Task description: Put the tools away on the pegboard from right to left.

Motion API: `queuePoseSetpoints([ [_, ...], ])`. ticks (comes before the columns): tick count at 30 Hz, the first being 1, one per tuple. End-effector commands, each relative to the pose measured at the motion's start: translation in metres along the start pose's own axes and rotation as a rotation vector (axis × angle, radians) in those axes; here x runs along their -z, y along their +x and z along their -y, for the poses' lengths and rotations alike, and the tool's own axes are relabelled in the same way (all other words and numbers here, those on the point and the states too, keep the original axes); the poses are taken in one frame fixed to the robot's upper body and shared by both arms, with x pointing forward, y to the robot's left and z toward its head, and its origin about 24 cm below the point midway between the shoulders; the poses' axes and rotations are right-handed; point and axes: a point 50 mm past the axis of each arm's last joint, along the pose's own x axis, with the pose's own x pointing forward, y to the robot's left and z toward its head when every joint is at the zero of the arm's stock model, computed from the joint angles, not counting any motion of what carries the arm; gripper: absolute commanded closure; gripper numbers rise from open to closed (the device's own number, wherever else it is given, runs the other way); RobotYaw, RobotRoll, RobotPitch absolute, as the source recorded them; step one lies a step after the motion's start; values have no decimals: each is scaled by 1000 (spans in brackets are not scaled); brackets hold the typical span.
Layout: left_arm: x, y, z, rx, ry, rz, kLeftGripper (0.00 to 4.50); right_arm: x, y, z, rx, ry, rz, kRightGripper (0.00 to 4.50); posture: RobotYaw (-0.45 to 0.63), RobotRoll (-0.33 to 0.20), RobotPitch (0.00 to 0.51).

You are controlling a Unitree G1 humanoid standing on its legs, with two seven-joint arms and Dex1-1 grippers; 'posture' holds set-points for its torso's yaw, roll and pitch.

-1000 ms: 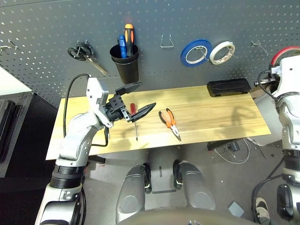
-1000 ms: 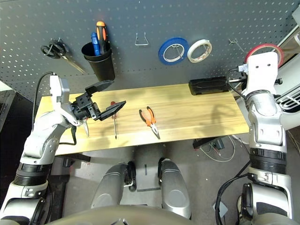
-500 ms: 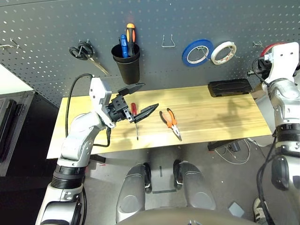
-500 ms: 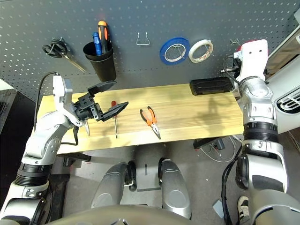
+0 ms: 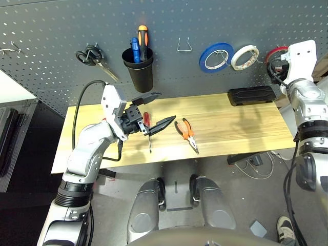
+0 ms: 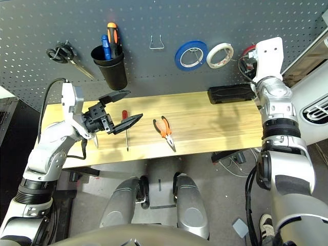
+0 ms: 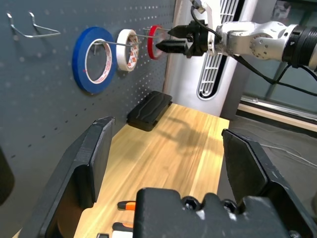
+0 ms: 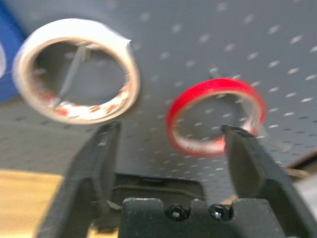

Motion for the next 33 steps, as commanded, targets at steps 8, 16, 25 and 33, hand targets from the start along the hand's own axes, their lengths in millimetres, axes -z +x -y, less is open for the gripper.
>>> queuePoseSetpoints([
  [8, -2, 4, 3, 27, 5, -6, 0, -41, -37, 22, -364, 35, 3, 32, -66, 0, 205],
  [16, 5, 4, 4, 66, -24, -40, 0, -42, -59, 5, -668, 2, -375, 32, -81, 0, 206],
  [25, 25, -6, 0, 79, -53, -155, 0, 2, -51, -69, -687, 10, -633, 32, -34, 0, 228],
  [33, 46, -22, -4, 119, -55, -322, 0, 19, -45, -138, -645, 133, -788, 32, -24, 0, 240],
])
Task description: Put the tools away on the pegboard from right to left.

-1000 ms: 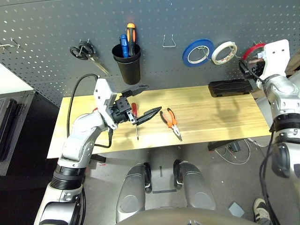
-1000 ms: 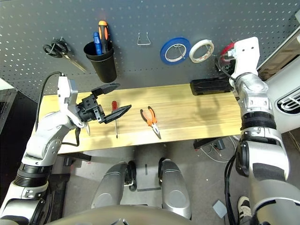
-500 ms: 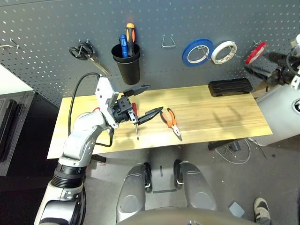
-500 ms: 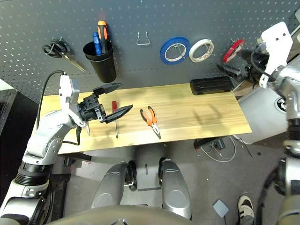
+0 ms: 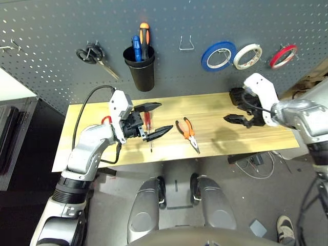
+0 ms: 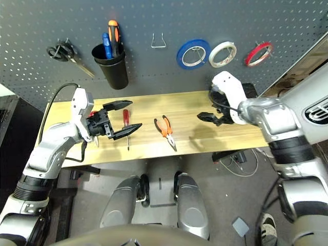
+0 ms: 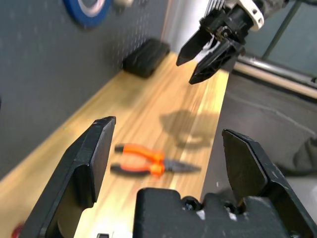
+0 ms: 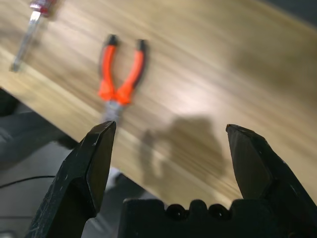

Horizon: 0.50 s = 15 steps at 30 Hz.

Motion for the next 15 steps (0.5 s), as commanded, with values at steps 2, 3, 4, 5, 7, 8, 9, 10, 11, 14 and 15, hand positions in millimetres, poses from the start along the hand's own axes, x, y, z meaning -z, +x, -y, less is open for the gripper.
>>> queuePoseSetpoints([
  [2, 19, -4, 3, 38, -17, -92, 0, 13, 24, -16, 85, 89, -110, 32, -24, 0, 243],
  [3, 22, -4, 3, 39, -18, -103, 0, 14, 29, -20, 90, 92, -114, 32, -24, 0, 243],
  [4, 25, -5, 4, 46, -19, -126, 0, 16, 36, -25, 101, 106, -120, 32, -24, 0, 249],
  [5, 28, -6, 5, 61, -19, -147, 0, 17, 43, -31, 109, 115, -125, 32, -24, 0, 249],
  [7, 32, -7, 7, 80, -29, -170, 0, 18, 55, -40, 133, 110, -142, 32, -27, 0, 253],
  [8, 32, -7, 8, 89, -33, -166, 0, 19, 59, -42, 148, 107, -150, 32, -27, 0, 253],
  [9, 32, -7, 8, 95, -40, -165, 0, 20, 63, -45, 163, 93, -163, 32, -27, 0, 253],
  [10, 32, -7, 9, 107, -45, -165, 0, 21, 67, -47, 169, 76, -183, 32, -27, 0, 258],
  [11, 32, -7, 10, 115, -49, -167, 0, 21, 70, -50, 165, 68, -195, 32, -27, 0, 258],
  [14, 32, -7, 11, 116, -53, -168, 0, 17, 81, -59, 167, 90, -204, 32, -24, 0, 269],
  [15, 32, -8, 11, 117, -55, -167, 0, 16, 84, -62, 168, 95, -205, 32, -24, 0, 269],
])
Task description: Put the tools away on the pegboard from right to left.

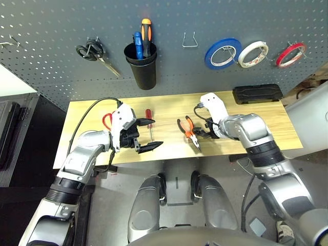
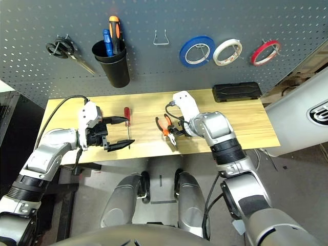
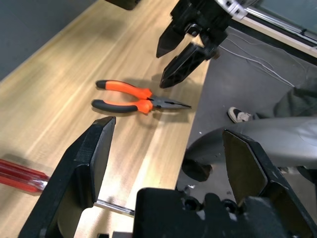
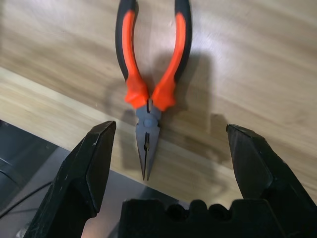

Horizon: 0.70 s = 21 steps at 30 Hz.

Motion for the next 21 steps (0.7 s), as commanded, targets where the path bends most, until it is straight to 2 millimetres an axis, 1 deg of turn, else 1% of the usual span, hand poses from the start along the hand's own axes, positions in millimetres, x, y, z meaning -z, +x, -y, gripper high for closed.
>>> queuePoseSetpoints([
  [1, 3, 0, 7, 35, -17, -18, 0, -3, 9, -8, 22, 15, -22, 32, -23, 0, 278],
  [4, 3, -2, 9, 42, -22, -19, 0, -8, 15, -14, 21, 27, -21, 32, -23, 0, 281],
  [11, 3, -4, 13, 53, -32, -16, 0, -14, 28, -23, 39, 35, -14, 32, -11, 0, 282],
  [21, 2, -7, 17, 39, -42, 1, 0, -8, 46, -30, 78, 3, -46, 32, 21, 0, 277],
])
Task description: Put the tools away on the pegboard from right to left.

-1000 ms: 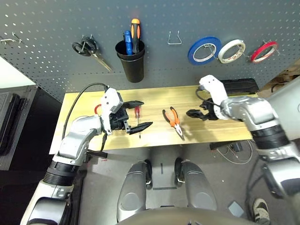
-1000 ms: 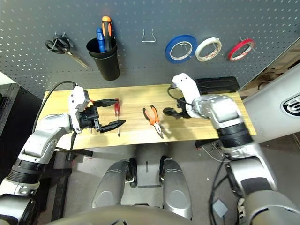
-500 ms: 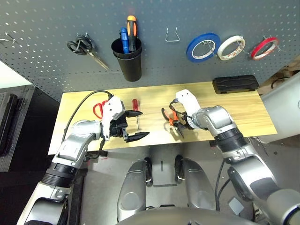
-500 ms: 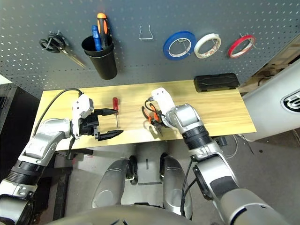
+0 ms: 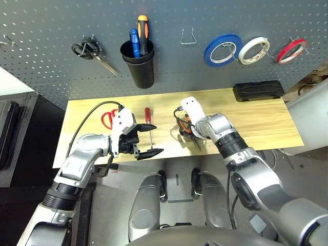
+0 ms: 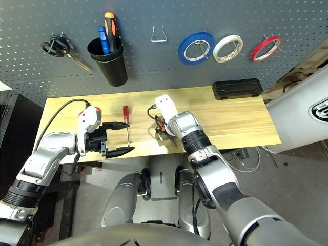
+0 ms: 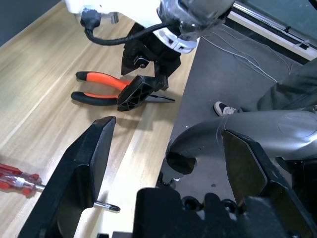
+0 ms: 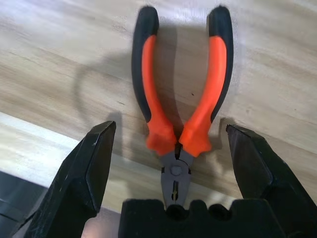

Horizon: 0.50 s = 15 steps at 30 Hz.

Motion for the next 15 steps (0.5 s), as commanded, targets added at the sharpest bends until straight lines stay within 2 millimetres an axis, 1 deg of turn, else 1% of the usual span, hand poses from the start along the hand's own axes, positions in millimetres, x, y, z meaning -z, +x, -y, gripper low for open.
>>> queuePoseSetpoints([
  [1, 0, -1, 4, 2, -10, 14, 0, 7, 8, -2, 13, -4, -29, 32, 21, 0, 277],
  [3, -3, 0, 3, -17, -3, 32, 0, 9, 11, -2, 18, 0, -32, 32, 33, 0, 273],
  [6, -6, 0, 4, -24, 1, 39, 0, 13, 16, -3, 6, 39, -37, 619, 33, 0, 273],
  [7, -7, 0, 4, -26, 1, 40, 0, 14, 17, -3, 0, 48, -36, 935, 50, 0, 275],
  [8, -8, -1, 4, -27, 2, 39, 0, 14, 17, -4, -2, 50, -34, 1344, 50, 0, 275],
  [9, -8, -1, 4, -28, 3, 38, 0, 14, 18, -4, -6, 53, -35, 1588, 50, 0, 275],
  [10, -9, -2, 4, -32, 5, 38, 0, 14, 19, -4, -6, 56, -32, 2008, 58, 0, 272],
  [11, -9, -2, 4, -35, 7, 39, 0, 13, 19, -4, -9, 64, -29, 2321, 59, 0, 272],
  [12, -10, -2, 4, -38, 8, 41, 0, 13, 19, -3, -10, 70, -25, 2409, 59, 0, 272],
  [15, -11, -3, 4, -40, 3, 44, 0, 9, 18, 1, -10, 91, 0, 2409, 51, 0, 269],
])
